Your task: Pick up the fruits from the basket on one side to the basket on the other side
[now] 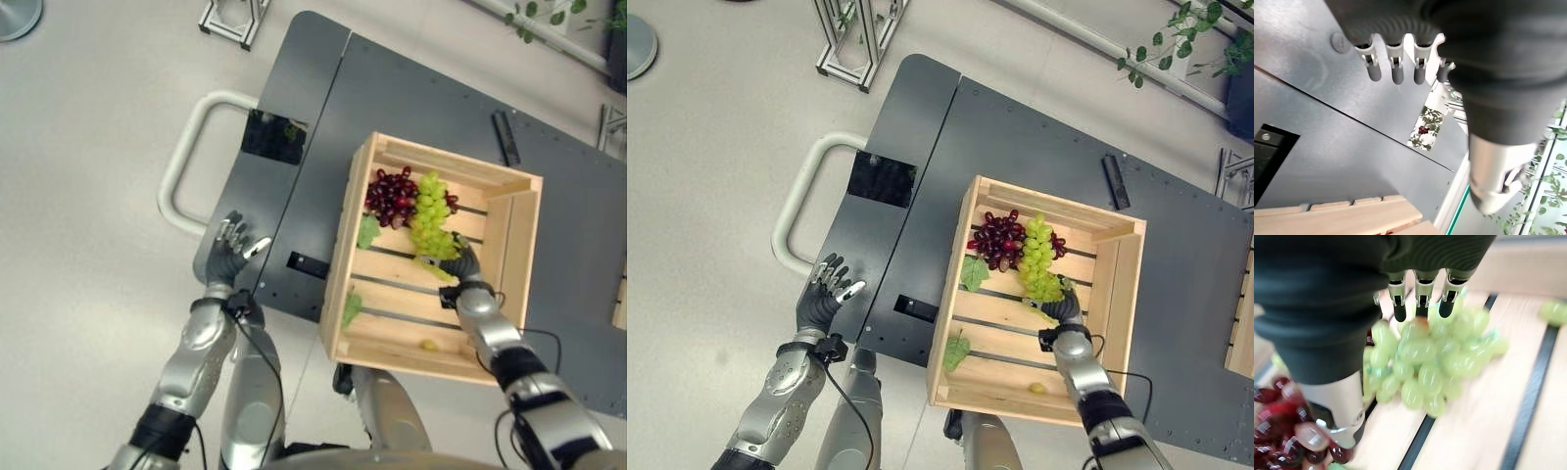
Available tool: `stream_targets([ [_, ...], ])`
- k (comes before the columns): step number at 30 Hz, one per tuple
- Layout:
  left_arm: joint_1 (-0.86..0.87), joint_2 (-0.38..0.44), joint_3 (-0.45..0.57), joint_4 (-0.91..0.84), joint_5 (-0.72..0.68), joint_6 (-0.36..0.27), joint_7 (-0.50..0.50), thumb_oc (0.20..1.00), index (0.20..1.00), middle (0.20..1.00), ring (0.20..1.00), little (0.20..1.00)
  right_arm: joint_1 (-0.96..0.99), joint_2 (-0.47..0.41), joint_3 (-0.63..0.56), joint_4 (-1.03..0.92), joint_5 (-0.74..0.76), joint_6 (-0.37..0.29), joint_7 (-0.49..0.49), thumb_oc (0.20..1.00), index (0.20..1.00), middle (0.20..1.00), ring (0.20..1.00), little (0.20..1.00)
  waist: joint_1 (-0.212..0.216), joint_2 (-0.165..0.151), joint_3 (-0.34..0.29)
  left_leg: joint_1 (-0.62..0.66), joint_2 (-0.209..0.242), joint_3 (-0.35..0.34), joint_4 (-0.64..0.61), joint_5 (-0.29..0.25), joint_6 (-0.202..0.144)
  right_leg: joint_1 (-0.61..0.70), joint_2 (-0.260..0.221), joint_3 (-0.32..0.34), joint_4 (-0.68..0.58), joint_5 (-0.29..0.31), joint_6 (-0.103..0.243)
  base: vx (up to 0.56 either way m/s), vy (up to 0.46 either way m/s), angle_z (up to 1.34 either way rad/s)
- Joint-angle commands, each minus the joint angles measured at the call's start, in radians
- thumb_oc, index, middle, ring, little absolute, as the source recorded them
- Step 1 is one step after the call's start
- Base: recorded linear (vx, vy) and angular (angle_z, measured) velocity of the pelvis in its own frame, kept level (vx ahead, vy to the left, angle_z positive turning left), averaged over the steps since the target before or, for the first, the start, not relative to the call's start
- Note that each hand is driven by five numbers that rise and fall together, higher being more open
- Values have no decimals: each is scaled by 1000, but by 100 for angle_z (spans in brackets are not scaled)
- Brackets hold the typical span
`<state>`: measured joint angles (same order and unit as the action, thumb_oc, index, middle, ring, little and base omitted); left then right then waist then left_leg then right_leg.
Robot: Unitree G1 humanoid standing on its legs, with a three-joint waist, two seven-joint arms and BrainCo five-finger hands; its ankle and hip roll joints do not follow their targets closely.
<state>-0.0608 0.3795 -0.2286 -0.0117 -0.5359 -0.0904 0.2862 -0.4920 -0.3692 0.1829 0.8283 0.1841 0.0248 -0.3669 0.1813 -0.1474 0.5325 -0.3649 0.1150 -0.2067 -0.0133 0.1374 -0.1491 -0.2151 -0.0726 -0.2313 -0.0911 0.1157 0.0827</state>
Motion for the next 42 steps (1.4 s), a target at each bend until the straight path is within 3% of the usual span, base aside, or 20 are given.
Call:
stream_targets([
  [1,-3,8,-21,-60,-20,-39,-6,1000,1000,1000,1000,1000,-111,-9,59,88,75,-11,5,1000,1000,1000,1000,1000,24,2,-12,-10,-45,33,-60,18,80,7,-36,-5,26,-60,49,0,0,0],
  [6,-25,7,-54,-53,-26,-38,-11,1000,1000,1000,1000,1000,-224,21,99,262,101,6,29,1000,1000,1000,1000,1000,47,19,-12,-22,-48,24,-60,21,82,0,-38,-12,29,-60,49,5,0,2],
  [16,-66,-5,-92,-37,-34,-49,-6,1000,1000,1000,1000,1000,-354,26,171,369,28,31,46,1000,1000,1000,1000,1000,71,42,-12,-44,-59,16,-60,26,81,-10,-41,-24,26,-57,50,4,1,4],
  [30,-137,-24,-159,-37,-25,-57,1,1000,1000,1000,1000,1000,-436,137,272,494,-201,92,71,1000,1000,1000,1000,1000,100,91,-12,-97,-77,-9,-56,37,82,-44,-46,-49,34,-59,50,-5,-3,4],
  [31,-142,-26,-162,-37,-23,-58,2,1000,1000,1000,1000,1000,-431,138,270,494,-206,92,68,555,555,555,555,555,102,94,-12,-100,-77,-11,-57,37,82,-46,-46,-53,34,-60,50,-15,-5,4],
  [32,-150,-29,-167,-36,-22,-60,4,1000,1000,1000,1000,1000,-429,143,276,493,-230,94,61,200,200,200,200,200,105,97,-12,-109,-78,-16,-57,39,81,-51,-46,-57,34,-61,49,0,0,0],
  [42,-181,-46,-187,-28,-19,-65,18,1000,1000,1000,1000,1000,-379,149,200,467,-136,68,7,200,200,200,200,200,101,113,-12,-131,-82,-26,-58,46,75,-64,-48,-74,36,-65,48,-14,3,7],
])
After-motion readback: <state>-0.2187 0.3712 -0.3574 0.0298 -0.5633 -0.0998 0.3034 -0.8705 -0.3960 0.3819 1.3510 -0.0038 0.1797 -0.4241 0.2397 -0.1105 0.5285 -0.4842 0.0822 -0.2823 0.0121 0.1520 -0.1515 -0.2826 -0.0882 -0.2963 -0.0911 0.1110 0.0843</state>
